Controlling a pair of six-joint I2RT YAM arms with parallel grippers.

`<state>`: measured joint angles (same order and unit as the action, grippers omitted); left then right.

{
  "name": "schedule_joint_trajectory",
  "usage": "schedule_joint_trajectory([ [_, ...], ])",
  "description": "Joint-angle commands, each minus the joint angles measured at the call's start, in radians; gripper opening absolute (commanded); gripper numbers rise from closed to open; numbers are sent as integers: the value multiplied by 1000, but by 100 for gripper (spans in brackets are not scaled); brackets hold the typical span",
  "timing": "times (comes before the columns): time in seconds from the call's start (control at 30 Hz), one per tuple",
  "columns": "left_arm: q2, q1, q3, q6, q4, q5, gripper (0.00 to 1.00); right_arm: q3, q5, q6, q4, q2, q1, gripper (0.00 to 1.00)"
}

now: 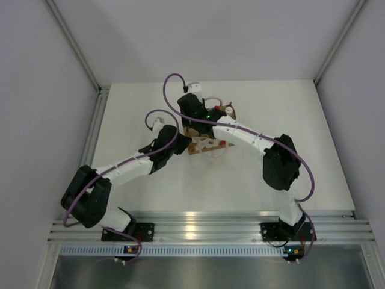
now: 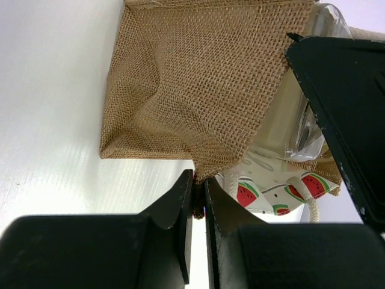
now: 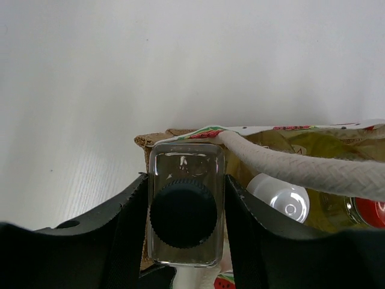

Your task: Take the personal care products out of the canvas bag

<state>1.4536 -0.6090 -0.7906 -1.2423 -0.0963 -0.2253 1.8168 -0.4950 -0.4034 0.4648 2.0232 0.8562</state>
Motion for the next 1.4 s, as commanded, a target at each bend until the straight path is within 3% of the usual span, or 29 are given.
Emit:
schedule_joint_trajectory([
  [0.0,-18,12,-4,38,81,-23,0,0,105,-38,-123,-96,10,17],
  [0.17,-36,12,-35,64,132,-28,0,-65,116,-60,-123,-142,-8,38],
  [0.43,-59,17,7,-9,145,-68,0,-74,174,-60,-121,-166,-39,55],
  [0.87,-13,17,-62,-2,145,-34,0,-13,187,-18,-49,-60,-43,54],
  [1.37,-13,17,-59,-3,145,-32,0,-145,144,1,-37,-126,-34,52],
])
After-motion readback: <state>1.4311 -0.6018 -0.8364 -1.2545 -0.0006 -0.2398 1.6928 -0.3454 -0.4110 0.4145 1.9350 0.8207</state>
